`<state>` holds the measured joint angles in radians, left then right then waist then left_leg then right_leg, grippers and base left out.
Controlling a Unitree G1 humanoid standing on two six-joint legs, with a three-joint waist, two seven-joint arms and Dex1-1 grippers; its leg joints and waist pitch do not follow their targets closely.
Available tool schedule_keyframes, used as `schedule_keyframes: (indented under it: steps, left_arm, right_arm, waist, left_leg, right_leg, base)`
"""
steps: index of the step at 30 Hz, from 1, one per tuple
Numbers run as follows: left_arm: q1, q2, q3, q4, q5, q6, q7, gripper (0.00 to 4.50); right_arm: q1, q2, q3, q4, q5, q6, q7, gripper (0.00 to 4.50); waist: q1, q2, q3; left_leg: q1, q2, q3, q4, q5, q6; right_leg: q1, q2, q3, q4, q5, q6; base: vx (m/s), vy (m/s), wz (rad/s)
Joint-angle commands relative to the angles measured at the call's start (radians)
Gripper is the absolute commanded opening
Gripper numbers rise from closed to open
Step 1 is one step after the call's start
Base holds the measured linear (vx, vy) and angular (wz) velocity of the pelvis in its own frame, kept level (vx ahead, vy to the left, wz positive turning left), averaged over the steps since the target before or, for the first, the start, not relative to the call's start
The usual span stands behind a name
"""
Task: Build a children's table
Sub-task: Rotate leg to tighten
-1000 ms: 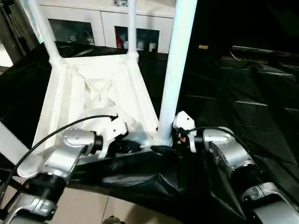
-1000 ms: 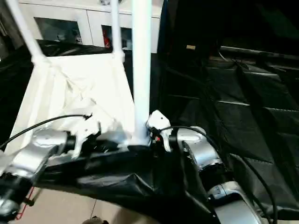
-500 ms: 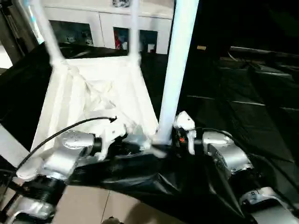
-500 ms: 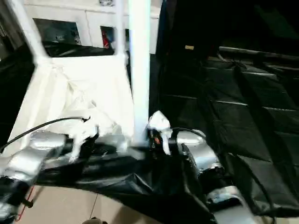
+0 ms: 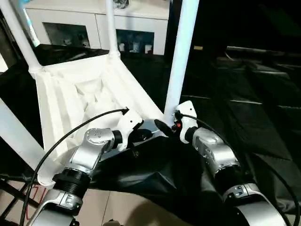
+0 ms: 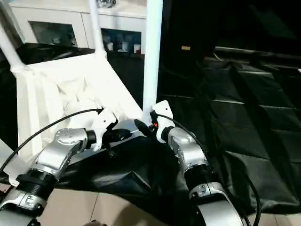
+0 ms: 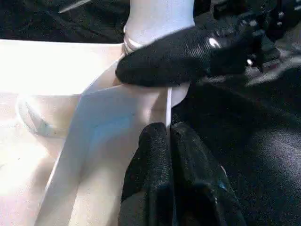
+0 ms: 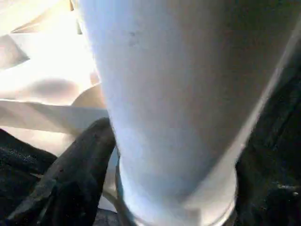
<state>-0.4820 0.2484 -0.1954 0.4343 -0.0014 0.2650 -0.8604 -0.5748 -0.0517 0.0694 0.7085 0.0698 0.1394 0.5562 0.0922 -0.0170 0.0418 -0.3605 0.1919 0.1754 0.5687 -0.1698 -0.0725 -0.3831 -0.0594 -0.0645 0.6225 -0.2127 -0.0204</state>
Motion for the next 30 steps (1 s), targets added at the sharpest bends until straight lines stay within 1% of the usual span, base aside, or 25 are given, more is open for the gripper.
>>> schedule_keyframes:
  steps: [1,2,4,5,6,8,9,10,11,13,15,16,17,18,19,20,21,22,23,24,25,26,27,30]
  left_arm:
    - [-0.015,-0.042,-0.018,-0.019,-0.032,-0.03,0.002,0.0]
    - [-0.009,-0.037,-0.02,-0.028,-0.034,-0.034,-0.009,0.0]
    - [0.018,-0.017,-0.029,-0.068,-0.046,-0.041,-0.053,0.0]
    - [0.036,-0.003,-0.035,-0.096,-0.056,-0.045,-0.085,0.0]
    - [0.052,0.012,-0.041,-0.122,-0.065,-0.047,-0.114,0.0]
    - [0.071,0.03,-0.051,-0.151,-0.072,-0.047,-0.147,0.0]
    - [0.089,0.046,-0.058,-0.177,-0.079,-0.044,-0.171,0.0]
    - [0.11,0.062,-0.063,-0.21,-0.093,-0.037,-0.199,0.0]
    - [0.12,0.069,-0.065,-0.226,-0.101,-0.033,-0.213,0.0]
    - [0.129,0.074,-0.065,-0.24,-0.106,-0.027,-0.22,0.0]
    - [0.168,0.097,-0.065,-0.304,-0.126,0.002,-0.248,0.0]
    - [0.182,0.109,-0.068,-0.326,-0.135,0.01,-0.264,0.0]
    - [0.195,0.12,-0.072,-0.347,-0.145,0.022,-0.281,0.0]
    - [0.207,0.13,-0.074,-0.366,-0.153,0.033,-0.295,0.0]
    - [0.209,0.132,-0.074,-0.369,-0.154,0.034,-0.297,0.0]
    - [0.219,0.144,-0.076,-0.384,-0.164,0.043,-0.309,0.0]
    - [0.223,0.15,-0.077,-0.39,-0.168,0.047,-0.315,0.0]
    - [0.226,0.155,-0.077,-0.392,-0.17,0.049,-0.319,0.0]
    - [0.229,0.158,-0.076,-0.393,-0.169,0.049,-0.321,0.0]
    - [0.229,0.16,-0.074,-0.391,-0.166,0.048,-0.323,0.0]
    - [0.23,0.162,-0.073,-0.391,-0.164,0.05,-0.322,0.0]
    - [0.23,0.163,-0.072,-0.392,-0.164,0.052,-0.322,0.0]
    - [0.229,0.164,-0.072,-0.392,-0.164,0.054,-0.322,0.0]
    - [0.229,0.17,-0.072,-0.4,-0.17,0.067,-0.319,0.0]
  right_arm:
    - [0.009,0.056,0.091,-0.032,0.001,0.003,0.083,3.94]
    - [0.013,0.049,0.091,-0.044,0.003,0.008,0.091,4.08]
    - [0.038,0.015,0.095,-0.102,0.011,0.03,0.122,4.08]
    - [0.058,-0.01,0.097,-0.141,0.015,0.043,0.145,4.08]
    - [0.077,-0.032,0.098,-0.177,0.018,0.054,0.162,4.08]
    - [0.102,-0.055,0.097,-0.218,0.022,0.067,0.178,4.08]
    - [0.128,-0.077,0.098,-0.26,0.028,0.081,0.195,4.08]
    - [0.161,-0.105,0.102,-0.313,0.037,0.1,0.22,4.08]
    - [0.176,-0.118,0.106,-0.338,0.041,0.109,0.232,4.08]
    - [0.192,-0.132,0.111,-0.366,0.046,0.118,0.247,4.08]
    - [0.259,-0.189,0.123,-0.483,0.073,0.161,0.309,4.08]
    - [0.275,-0.202,0.118,-0.514,0.084,0.176,0.32,4.08]
    - [0.284,-0.214,0.113,-0.536,0.093,0.184,0.331,4.08]
    - [0.292,-0.225,0.108,-0.559,0.101,0.193,0.343,4.08]
    - [0.294,-0.228,0.107,-0.562,0.103,0.195,0.346,4.08]
    - [0.298,-0.242,0.108,-0.577,0.109,0.205,0.361,4.08]
    - [0.298,-0.247,0.11,-0.58,0.109,0.207,0.368,3.94]
    - [0.297,-0.25,0.111,-0.579,0.109,0.207,0.373,3.84]
    - [0.297,-0.253,0.112,-0.58,0.11,0.208,0.375,3.84]
    - [0.297,-0.255,0.114,-0.58,0.113,0.211,0.377,3.72]
    - [0.297,-0.261,0.118,-0.583,0.117,0.217,0.385,3.64]
    - [0.297,-0.265,0.121,-0.583,0.117,0.218,0.39,3.64]
    - [0.297,-0.269,0.124,-0.582,0.116,0.218,0.396,3.5]
    - [0.297,-0.285,0.137,-0.569,0.116,0.212,0.423,3.3]
  waist:
    - [0.002,-0.001,-0.051]
    - [0.002,0.0,-0.05]
    - [0.003,-0.001,-0.05]
    - [0.004,-0.001,-0.051]
    - [0.006,-0.001,-0.054]
    - [0.005,0.0,-0.054]
    - [0.004,0.0,-0.055]
    - [0.009,0.002,-0.056]
    - [0.009,0.001,-0.055]
    - [0.01,0.0,-0.054]
    - [0.014,0.0,-0.052]
    - [0.02,0.0,-0.053]
    - [0.021,-0.001,-0.054]
    - [0.02,0.002,-0.051]
    - [0.019,0.001,-0.05]
    - [0.019,-0.001,-0.048]
    - [0.019,-0.001,-0.048]
    - [0.019,0.0,-0.047]
    - [0.018,0.0,-0.047]
    - [0.018,0.0,-0.048]
    - [0.017,0.0,-0.048]
    - [0.017,0.002,-0.049]
    - [0.017,0.001,-0.05]
    - [0.017,-0.001,-0.054]
  left_leg:
    - [0.005,0.043,-0.014,-0.064,-0.188,0.021]
    - [0.007,0.044,-0.014,-0.065,-0.198,0.019]
    - [0.007,0.045,-0.014,-0.065,-0.207,0.019]
    - [0.005,0.046,-0.014,-0.065,-0.198,0.023]
    - [0.004,0.048,-0.015,-0.064,-0.177,0.031]
    - [0.004,0.047,-0.014,-0.063,-0.157,0.041]
    - [0.004,0.047,-0.014,-0.062,-0.152,0.044]
    - [0.006,0.05,-0.014,-0.061,-0.141,0.05]
    - [0.003,0.049,-0.013,-0.061,-0.137,0.054]
    - [0.006,0.047,-0.012,-0.061,-0.146,0.055]
    - [0.006,0.049,-0.013,-0.063,-0.152,0.05]
    - [0.007,0.052,-0.013,-0.061,-0.148,0.054]
    - [0.008,0.05,-0.011,-0.06,-0.144,0.059]
    - [0.005,0.048,-0.011,-0.061,-0.15,0.06]
    - [0.005,0.047,-0.011,-0.062,-0.158,0.059]
    - [0.005,0.046,-0.011,-0.063,-0.174,0.051]
    - [0.005,0.046,-0.011,-0.063,-0.18,0.046]
    - [0.007,0.047,-0.012,-0.064,-0.192,0.04]
    - [0.007,0.047,-0.012,-0.065,-0.2,0.035]
    - [0.009,0.047,-0.012,-0.064,-0.197,0.034]
    - [0.008,0.046,-0.012,-0.064,-0.194,0.034]
    - [0.008,0.046,-0.013,-0.063,-0.184,0.033]
    - [0.007,0.046,-0.012,-0.062,-0.178,0.034]
    - [0.005,0.044,-0.012,-0.057,-0.14,0.047]
  right_leg:
    - [0.037,-0.089,0.055,-0.082,-0.15,-0.177]
    - [0.036,-0.09,0.055,-0.084,-0.166,-0.177]
    - [0.038,-0.09,0.056,-0.085,-0.179,-0.172]
    - [0.038,-0.09,0.056,-0.083,-0.162,-0.168]
    - [0.042,-0.09,0.055,-0.078,-0.121,-0.168]
    - [0.04,-0.086,0.054,-0.074,-0.079,-0.177]
    - [0.04,-0.086,0.053,-0.073,-0.068,-0.182]
    - [0.041,-0.086,0.054,-0.07,-0.039,-0.186]
    - [0.042,-0.085,0.054,-0.069,-0.028,-0.188]
    - [0.04,-0.084,0.053,-0.072,-0.032,-0.191]
    - [0.043,-0.085,0.054,-0.073,-0.047,-0.187]
    - [0.044,-0.085,0.055,-0.071,-0.035,-0.181]
    - [0.041,-0.084,0.055,-0.069,-0.024,-0.184]
    - [0.041,-0.083,0.054,-0.072,-0.037,-0.186]
    - [0.04,-0.083,0.054,-0.075,-0.053,-0.186]
    - [0.04,-0.084,0.054,-0.079,-0.093,-0.182]
    - [0.041,-0.085,0.054,-0.08,-0.109,-0.179]
    - [0.038,-0.085,0.055,-0.083,-0.138,-0.174]
    - [0.038,-0.085,0.055,-0.084,-0.153,-0.172]
    - [0.037,-0.084,0.055,-0.083,-0.15,-0.17]
    - [0.038,-0.084,0.055,-0.083,-0.146,-0.17]
    - [0.039,-0.083,0.055,-0.081,-0.129,-0.171]
    - [0.04,-0.082,0.054,-0.079,-0.117,-0.173]
    - [0.043,-0.081,0.053,-0.071,-0.045,-0.186]
  base:
    - [0.0,0.0,0.0]
    - [0.0,0.0,0.0]
    - [0.0,0.0,0.0]
    - [0.0,0.0,0.0]
    - [0.0,0.0,0.0]
    - [0.0,0.0,0.0]
    - [0.0,0.0,0.0]
    - [0.0,0.0,0.0]
    - [0.0,0.0,0.0]
    - [0.0,0.0,0.0]
    - [0.0,0.0,0.0]
    - [0.0,0.0,0.0]
    - [0.0,0.0,0.0]
    - [0.0,0.0,0.0]
    - [0.0,0.0,0.0]
    - [0.0,0.0,0.0]
    - [0.0,0.0,0.0]
    - [0.0,0.0,0.0]
    - [0.0,0.0,0.0]
    - [0.0,0.0,0.0]
    - [0.0,0.0,0.0]
    - [0.0,0.0,0.0]
    - [0.0,0.0,0.0]
    - [0.0,0.0,0.0]
